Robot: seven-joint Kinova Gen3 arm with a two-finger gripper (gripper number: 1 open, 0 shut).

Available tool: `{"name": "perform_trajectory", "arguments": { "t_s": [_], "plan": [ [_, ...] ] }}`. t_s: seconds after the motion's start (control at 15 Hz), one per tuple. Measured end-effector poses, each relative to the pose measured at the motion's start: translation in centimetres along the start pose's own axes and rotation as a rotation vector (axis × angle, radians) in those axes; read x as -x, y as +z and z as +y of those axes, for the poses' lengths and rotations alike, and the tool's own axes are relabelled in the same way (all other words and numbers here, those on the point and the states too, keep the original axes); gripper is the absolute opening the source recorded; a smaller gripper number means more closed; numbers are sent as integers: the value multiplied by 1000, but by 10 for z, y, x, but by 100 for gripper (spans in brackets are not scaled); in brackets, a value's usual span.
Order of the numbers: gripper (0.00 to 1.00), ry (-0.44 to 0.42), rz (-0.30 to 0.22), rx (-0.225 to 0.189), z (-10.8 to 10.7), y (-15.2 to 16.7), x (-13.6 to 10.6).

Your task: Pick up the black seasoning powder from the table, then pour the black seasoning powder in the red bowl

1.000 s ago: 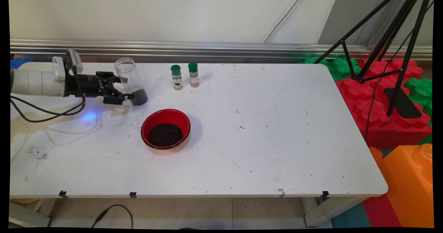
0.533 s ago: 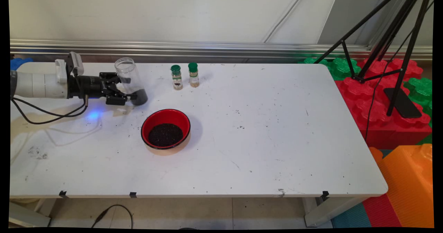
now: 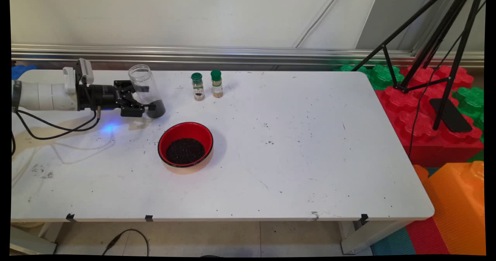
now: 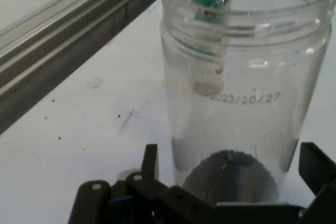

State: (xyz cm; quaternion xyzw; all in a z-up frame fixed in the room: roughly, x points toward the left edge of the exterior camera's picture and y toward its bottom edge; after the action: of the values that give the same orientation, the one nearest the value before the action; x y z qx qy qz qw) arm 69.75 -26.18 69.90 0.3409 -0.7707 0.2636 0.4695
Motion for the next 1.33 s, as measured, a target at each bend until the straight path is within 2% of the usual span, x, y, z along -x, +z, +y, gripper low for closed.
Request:
{"name": "perform_trajectory", "arguments": {
  "t_s": [0.93, 1.0, 1.33],
  "plan": [
    [100, -17, 61, 11, 1, 4, -3],
    [0, -18, 64, 11, 1, 4, -4],
    [0, -18, 74, 12, 1, 5, -5]
  ]
}}
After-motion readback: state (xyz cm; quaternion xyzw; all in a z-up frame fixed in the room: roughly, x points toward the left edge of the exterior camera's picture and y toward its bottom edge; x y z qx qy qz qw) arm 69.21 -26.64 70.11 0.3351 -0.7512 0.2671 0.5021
